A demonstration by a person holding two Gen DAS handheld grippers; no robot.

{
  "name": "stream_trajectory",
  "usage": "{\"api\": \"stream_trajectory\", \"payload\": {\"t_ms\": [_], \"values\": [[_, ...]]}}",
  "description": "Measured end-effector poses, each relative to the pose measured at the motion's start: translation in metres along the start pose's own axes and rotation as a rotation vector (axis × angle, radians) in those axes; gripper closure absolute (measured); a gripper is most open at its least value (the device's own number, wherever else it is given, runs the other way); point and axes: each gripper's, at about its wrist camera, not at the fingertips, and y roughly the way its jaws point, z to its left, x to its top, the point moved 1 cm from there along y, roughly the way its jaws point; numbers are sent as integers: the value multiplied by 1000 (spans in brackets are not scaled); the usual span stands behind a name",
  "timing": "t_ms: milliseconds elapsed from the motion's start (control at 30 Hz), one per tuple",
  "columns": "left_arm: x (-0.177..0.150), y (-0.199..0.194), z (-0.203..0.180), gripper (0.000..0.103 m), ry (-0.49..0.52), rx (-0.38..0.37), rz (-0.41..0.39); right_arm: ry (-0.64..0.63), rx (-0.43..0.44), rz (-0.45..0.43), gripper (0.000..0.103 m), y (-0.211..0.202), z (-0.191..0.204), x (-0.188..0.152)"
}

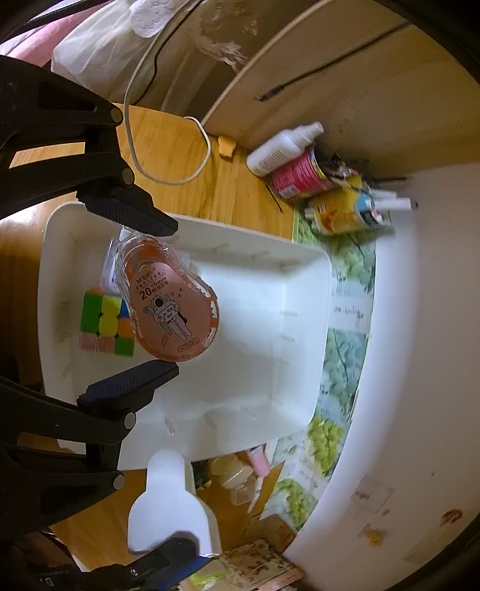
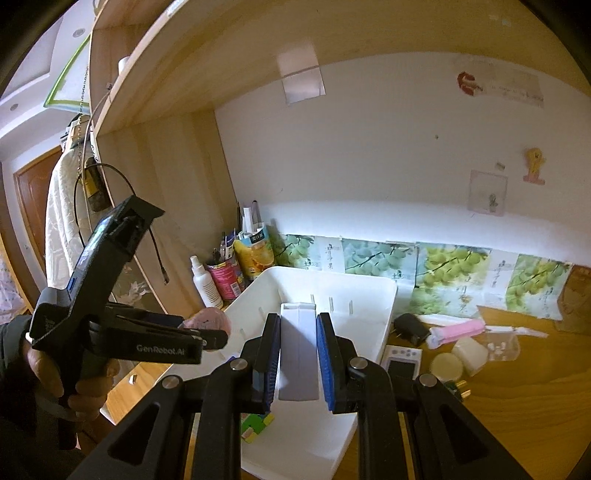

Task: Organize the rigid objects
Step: 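Drop the tape dispenser into the tray with the left tool while the right releases the card holder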

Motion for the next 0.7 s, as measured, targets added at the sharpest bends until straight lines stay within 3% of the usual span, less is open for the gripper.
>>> {"api": "stream_trajectory", "payload": {"t_ms": [200, 267, 300, 700], "values": [[-3, 3, 12, 30, -36, 2, -16, 41, -6, 10, 80, 10, 0, -5], [-4, 2, 12, 29, -37, -4, -29, 48, 2, 8, 51, 11, -1, -6], [-5, 2, 12, 27, -38, -4, -29, 49, -2, 7, 46, 11, -1, -7], [-19, -7, -2, 26, -61, -42, -73, 27, -28, -5, 29, -7, -4, -12]]}}
